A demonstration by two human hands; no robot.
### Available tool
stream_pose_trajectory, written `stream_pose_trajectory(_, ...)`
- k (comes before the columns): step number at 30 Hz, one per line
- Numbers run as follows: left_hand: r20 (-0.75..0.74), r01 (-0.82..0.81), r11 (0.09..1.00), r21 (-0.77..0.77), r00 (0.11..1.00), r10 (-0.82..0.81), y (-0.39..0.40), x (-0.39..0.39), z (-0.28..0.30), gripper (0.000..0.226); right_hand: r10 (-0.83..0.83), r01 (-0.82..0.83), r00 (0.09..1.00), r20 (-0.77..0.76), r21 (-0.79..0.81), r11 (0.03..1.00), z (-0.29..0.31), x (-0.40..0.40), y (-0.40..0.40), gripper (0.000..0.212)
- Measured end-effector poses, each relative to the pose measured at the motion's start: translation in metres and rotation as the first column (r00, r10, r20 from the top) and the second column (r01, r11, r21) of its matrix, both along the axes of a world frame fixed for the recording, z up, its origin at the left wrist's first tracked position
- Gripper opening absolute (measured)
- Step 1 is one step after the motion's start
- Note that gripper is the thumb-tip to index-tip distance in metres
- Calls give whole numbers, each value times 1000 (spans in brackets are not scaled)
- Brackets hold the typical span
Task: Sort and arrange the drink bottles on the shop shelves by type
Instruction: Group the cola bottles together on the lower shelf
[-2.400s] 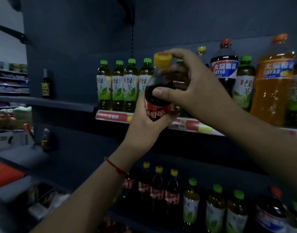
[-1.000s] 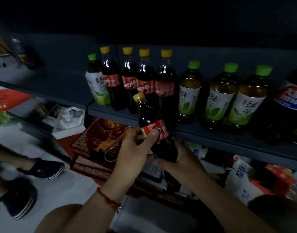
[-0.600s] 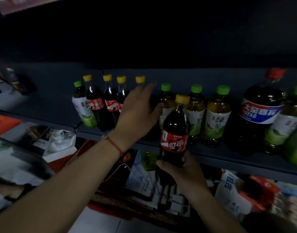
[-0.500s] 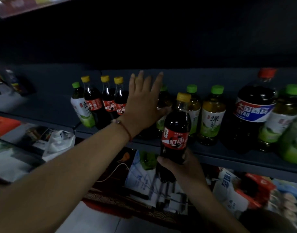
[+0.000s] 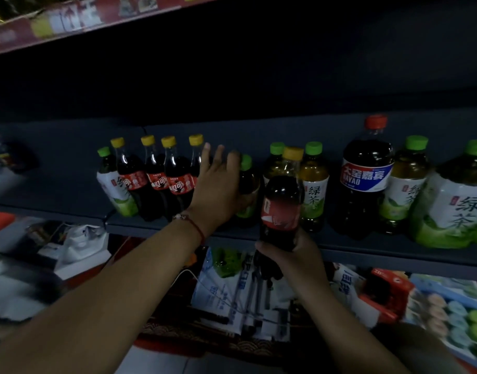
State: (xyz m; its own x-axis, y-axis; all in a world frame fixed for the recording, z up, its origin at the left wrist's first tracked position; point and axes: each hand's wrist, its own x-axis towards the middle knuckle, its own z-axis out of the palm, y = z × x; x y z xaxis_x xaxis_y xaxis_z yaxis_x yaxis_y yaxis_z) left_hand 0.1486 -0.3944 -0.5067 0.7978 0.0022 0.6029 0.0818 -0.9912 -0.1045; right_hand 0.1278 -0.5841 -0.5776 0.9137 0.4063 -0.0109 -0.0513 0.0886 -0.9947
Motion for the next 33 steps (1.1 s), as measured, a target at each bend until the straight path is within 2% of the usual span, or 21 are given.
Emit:
stream_pose_trajectory(3,106,57,993,-104,993,-46,-8,-24,-8,78,-23,24,999,41,-22,999,2,3,-3,34)
stream_pose_trajectory(5,164,84,961,-264,986,-41,-13,-46,-12,80,-20,21,997,73,-18,1000,2,5,-5,33)
stream_pose_trajectory(6,187,113,908,-403,982,-39,-15,-59,-12,81,-19,20,996,85,-16,1000,2,6,-5,33)
stream_pose_trajectory(8,221,176,723,-669,975,-32,-17,-85,-14,82,-13,15,994,110,-20,1000,2,6,-3,33)
stream_pose_trajectory(9,249,205,641,-740,968,-22,-16,-97,-15,83,-13,16,992,125,-30,999,2,6,0,33)
stream_pose_trajectory(13,310,241,423,-873,946,101,3,-128,-33,80,-14,27,983,185,-68,997,2,10,16,32)
stream_pose_trajectory(17,264,216,205,-955,933,243,25,-147,-45,71,-8,25,974,224,-75,997,0,18,41,35)
stream_pose_trajectory(21,222,202,96,-975,919,325,45,-154,-50,55,-39,59,962,271,-67,996,2,29,70,36)
stream_pose_trajectory(26,175,228,-95,-969,905,388,59,-158,-58,36,-139,159,944,299,-43,986,-8,48,100,39)
stream_pose_trajectory(29,169,255,-161,-954,894,414,61,-158,-57,35,-205,236,925,320,-60,970,-20,59,113,39)
stream_pose_trajectory(33,174,283,-218,-934,894,413,62,-160,-55,40,-254,283,905,340,-39,958,-33,63,127,52)
